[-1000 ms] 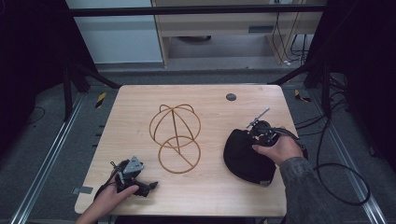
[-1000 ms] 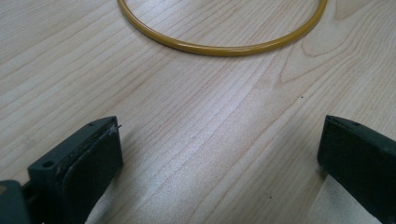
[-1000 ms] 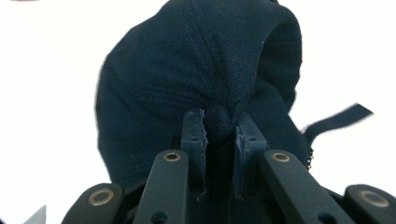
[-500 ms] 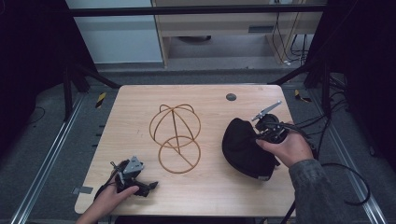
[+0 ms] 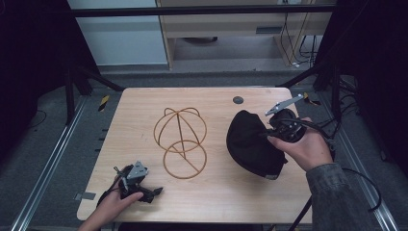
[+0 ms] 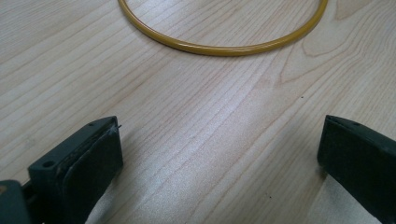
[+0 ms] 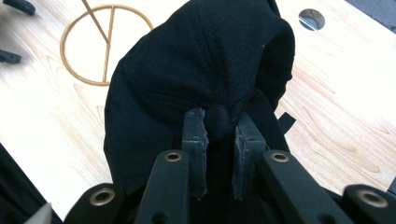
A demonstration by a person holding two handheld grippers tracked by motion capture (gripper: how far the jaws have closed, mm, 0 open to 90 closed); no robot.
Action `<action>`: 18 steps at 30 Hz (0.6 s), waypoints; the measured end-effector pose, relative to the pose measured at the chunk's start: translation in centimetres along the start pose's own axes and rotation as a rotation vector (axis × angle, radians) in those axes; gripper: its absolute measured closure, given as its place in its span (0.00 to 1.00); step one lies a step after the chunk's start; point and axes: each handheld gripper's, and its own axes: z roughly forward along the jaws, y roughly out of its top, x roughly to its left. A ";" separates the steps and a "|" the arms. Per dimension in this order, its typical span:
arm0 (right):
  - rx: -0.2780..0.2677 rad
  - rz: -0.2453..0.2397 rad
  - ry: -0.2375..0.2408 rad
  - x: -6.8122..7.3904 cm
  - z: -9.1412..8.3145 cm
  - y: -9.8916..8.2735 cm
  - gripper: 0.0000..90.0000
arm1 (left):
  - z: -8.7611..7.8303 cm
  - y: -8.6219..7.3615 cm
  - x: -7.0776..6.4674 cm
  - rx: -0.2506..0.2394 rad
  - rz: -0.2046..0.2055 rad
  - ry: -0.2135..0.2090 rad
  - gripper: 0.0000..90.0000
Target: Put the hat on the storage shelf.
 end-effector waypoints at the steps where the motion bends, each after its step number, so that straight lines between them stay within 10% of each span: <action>1: -0.009 0.006 0.000 0.0 -0.3 0.1 0.87 | 0.0 0.0 0.0 0.000 0.000 0.000 0.00; 18: -0.097 -0.010 -0.015 1.1 -2.8 1.2 0.87 | 0.0 0.0 0.0 0.001 -0.002 0.002 0.00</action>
